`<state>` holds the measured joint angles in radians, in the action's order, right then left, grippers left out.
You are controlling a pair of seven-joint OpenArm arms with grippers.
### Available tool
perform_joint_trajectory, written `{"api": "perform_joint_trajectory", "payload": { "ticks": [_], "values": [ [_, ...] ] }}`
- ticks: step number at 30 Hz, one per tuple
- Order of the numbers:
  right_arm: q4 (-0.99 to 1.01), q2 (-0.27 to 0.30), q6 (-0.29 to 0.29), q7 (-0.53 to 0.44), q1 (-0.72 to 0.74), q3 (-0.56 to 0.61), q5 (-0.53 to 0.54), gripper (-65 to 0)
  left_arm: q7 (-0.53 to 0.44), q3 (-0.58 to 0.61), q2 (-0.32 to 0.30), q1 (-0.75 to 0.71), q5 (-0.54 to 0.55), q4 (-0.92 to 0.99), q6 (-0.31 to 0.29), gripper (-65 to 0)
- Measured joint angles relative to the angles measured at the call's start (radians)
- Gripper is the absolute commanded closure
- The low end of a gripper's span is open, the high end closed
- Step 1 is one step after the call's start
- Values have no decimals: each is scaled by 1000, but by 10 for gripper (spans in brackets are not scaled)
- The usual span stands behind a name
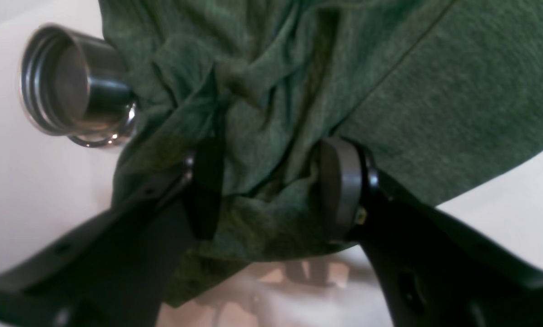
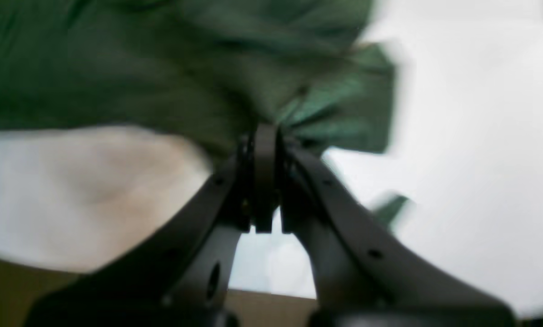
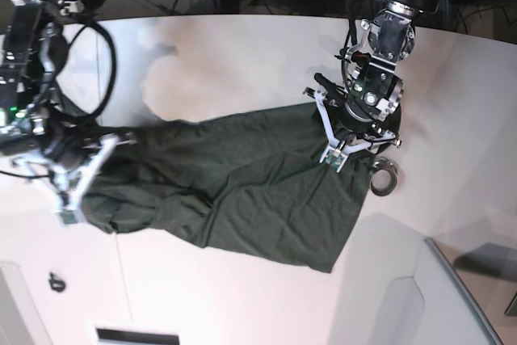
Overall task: Layout the t-shirt on the table in an organized manner, then fold the t-shirt properly
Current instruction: 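Pull the shirt fabric with the right gripper away from the left gripper, then lift the shirt end with the right gripper and pull it away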
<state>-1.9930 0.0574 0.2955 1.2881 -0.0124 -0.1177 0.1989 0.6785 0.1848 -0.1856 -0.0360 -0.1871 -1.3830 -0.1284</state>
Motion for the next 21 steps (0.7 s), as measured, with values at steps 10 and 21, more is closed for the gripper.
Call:
{"api": "perform_joint_trajectory", "payload": {
  "ticks": [10,21],
  "values": [
    [223,-33,0,-175,240,465,4,-2,2,-3,0,-4,-5,1,0,-319],
    [853,-85,-8,-393,483,489,2,-458,-2,-5,0,-11,-6,0,0,-319]
  ]
}}
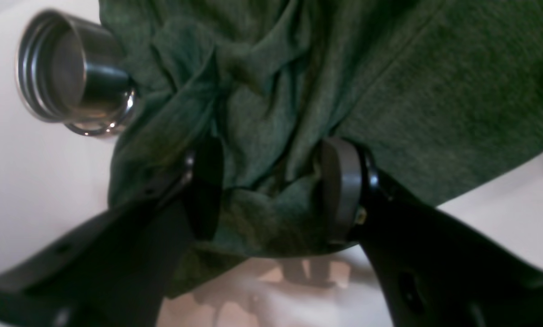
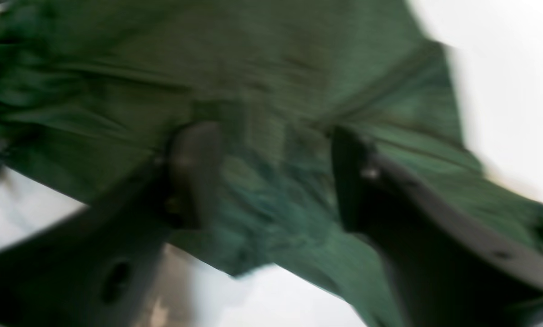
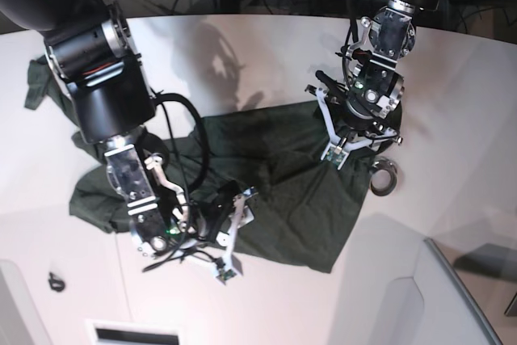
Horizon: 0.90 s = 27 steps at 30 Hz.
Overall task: Layout the t-shirt on the table in an organized manner, then fold the t-shirt properly
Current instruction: 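Lift the shirt end with the right gripper and pull it away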
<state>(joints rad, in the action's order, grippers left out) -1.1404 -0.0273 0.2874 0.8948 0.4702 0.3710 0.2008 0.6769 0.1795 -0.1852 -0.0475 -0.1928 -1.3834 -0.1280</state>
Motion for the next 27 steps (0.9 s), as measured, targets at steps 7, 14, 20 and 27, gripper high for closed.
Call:
{"api": "perform_joint_trajectory", "payload": {
  "ticks": [7,14,20,27],
  "values": [
    [-397,194,-56,64,-208,-196,5,-506,0,0,-3,-2,0,0,0,-319],
    [-204,287,-63,-16,-327,-350,-9,-507,0,7,0,0,2,0,0,-319],
    [-75,283,-63,-93,-311,-350,0,-503,1,5,0,1,2,0,0,-319],
    [-16,273,-60,-97,-309,-349,1,-270,0,2,-1,0,2,0,0,-319]
  ]
}}
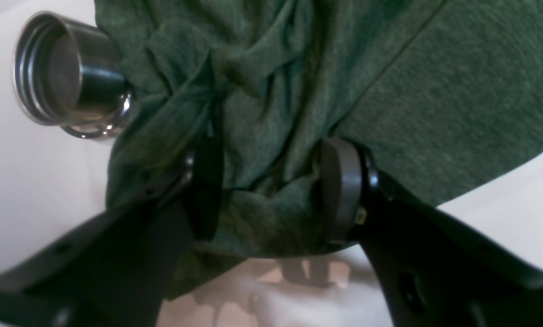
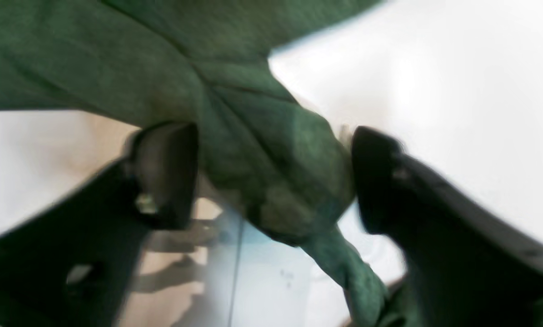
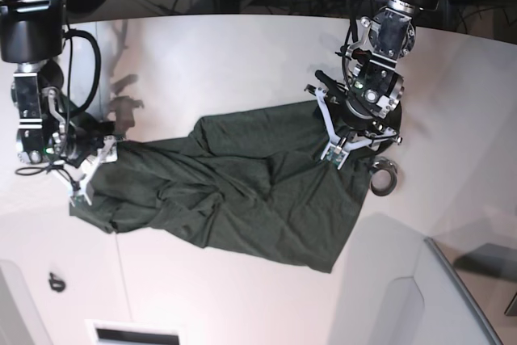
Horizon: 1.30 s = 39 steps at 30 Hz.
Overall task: Layout the t-shirt on the table in an organized manner, then fold the t-shirt properly
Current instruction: 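Lift the shirt end with the right gripper and pull it away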
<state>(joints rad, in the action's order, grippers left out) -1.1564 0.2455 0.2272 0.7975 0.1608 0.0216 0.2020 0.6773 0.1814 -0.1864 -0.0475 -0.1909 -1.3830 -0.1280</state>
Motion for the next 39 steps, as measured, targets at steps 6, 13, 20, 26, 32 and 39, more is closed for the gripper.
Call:
{"api": "perform_joint_trajectory", "payload": {
  "ticks": [6,13,20,26,32,39],
  "values": [
    [-203,6,-2,25,-93,-4,1,-24,0,-2,0,-1,0,0,0,-319],
    [-682,-14,2,130,-352,-105,-5,0,1,-2,-2,-3,1,0,0,-319],
    [-829,-113,106,116,-695,-142,18,0,1,-2,-1,-1,1,0,0,-319],
    [-785,-137,101,59,-784,-311,25,0,1,-2,-2,0,-3,0,0,-319],
    [-752,-135,104,78,-750,-309,102,-14,1,-2,-2,2,0,0,0,-319],
    [-767,-130,102,227,-628,-309,104,-353,1,-2,-2,2,0,0,0,-319]
  ]
}}
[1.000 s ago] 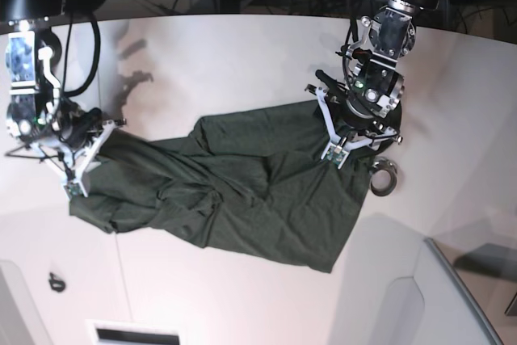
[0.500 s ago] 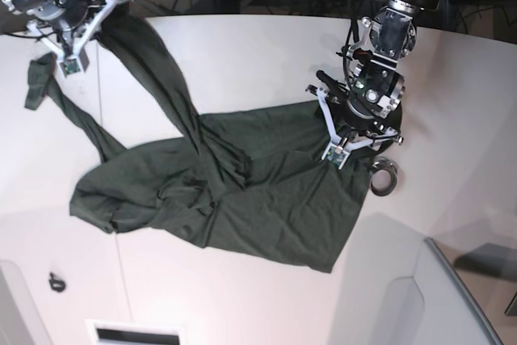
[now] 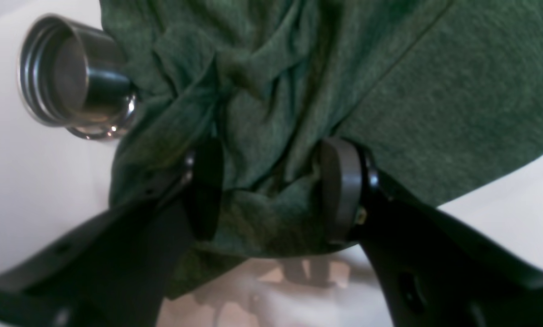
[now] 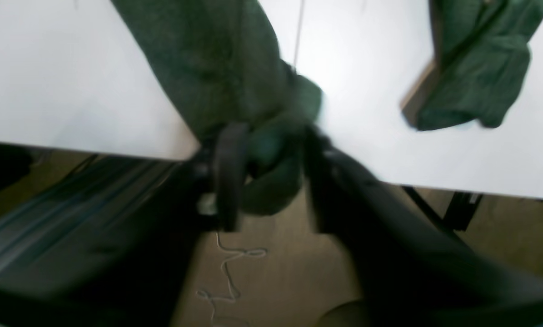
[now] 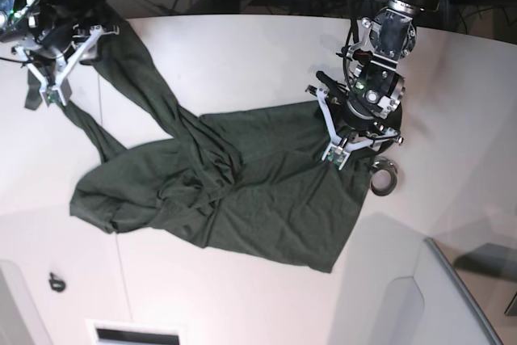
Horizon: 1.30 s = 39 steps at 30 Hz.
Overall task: Layout the t-shirt on the table in an organized manner, then fold the t-shirt properly
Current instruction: 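Lift the shirt end with the right gripper and pull it away, then swing the right gripper down, dragging the shirt end, then release it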
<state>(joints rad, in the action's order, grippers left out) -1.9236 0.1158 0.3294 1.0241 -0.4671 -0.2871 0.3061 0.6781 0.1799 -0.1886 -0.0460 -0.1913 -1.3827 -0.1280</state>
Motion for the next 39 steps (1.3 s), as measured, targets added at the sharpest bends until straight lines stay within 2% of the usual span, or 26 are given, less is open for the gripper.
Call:
{"api": "perform_joint_trajectory", "payload": {
  "ticks": [2,4,6,9,11,14,16,21,24,26,29,31,33,34,36,39],
  "values": [
    [-28,17,0,22,39,-8,1,-444,0,0,0,-1,0,0,0,-319],
    [-38,33,-5,55,117,-8,-7,-506,0,0,0,-1,0,0,0,-319],
    [-38,42,-3,100,181,-8,4,-509,0,0,1,0,0,0,0,-319],
    [-22,49,7,122,264,-7,4,-509,0,0,0,0,0,0,0,-319],
    [45,68,9,111,381,-6,2,-513,0,0,0,0,-2,0,0,-319],
    [253,85,3,34,577,-8,-2,-513,-1,-1,1,1,3,0,0,-319],
    [455,105,50,-35,690,-5,13,-513,-2,-1,0,-1,3,0,0,-319],
    [951,154,76,-208,896,-9,-9,-512,-6,-1,1,-12,0,-2,0,-319],
    [1125,159,69,-269,970,15,-18,-510,-8,-2,0,-13,0,-2,0,-319],
    [1153,154,72,-275,982,84,-11,-507,-8,-2,0,-19,1,-6,1,-319],
    [1081,137,72,-267,926,127,5,-494,-8,-3,0,-21,2,-9,1,-319],
    [936,130,46,-148,837,97,-2,-410,-8,-6,1,-24,3,-10,1,-319],
    [714,133,48,-37,714,26,0,-326,-8,-41,8,-26,16,-11,-7,-319],
    [616,141,47,-3,654,-8,3,-314,-8,-69,13,-28,14,-11,-4,-319],
    [481,158,40,75,567,-40,-27,-366,4,-109,13,-24,8,-9,-2,-319],
    [460,152,47,40,484,-32,-11,-494,8,-116,28,-12,0,-13,7,-319]
  ]
}}
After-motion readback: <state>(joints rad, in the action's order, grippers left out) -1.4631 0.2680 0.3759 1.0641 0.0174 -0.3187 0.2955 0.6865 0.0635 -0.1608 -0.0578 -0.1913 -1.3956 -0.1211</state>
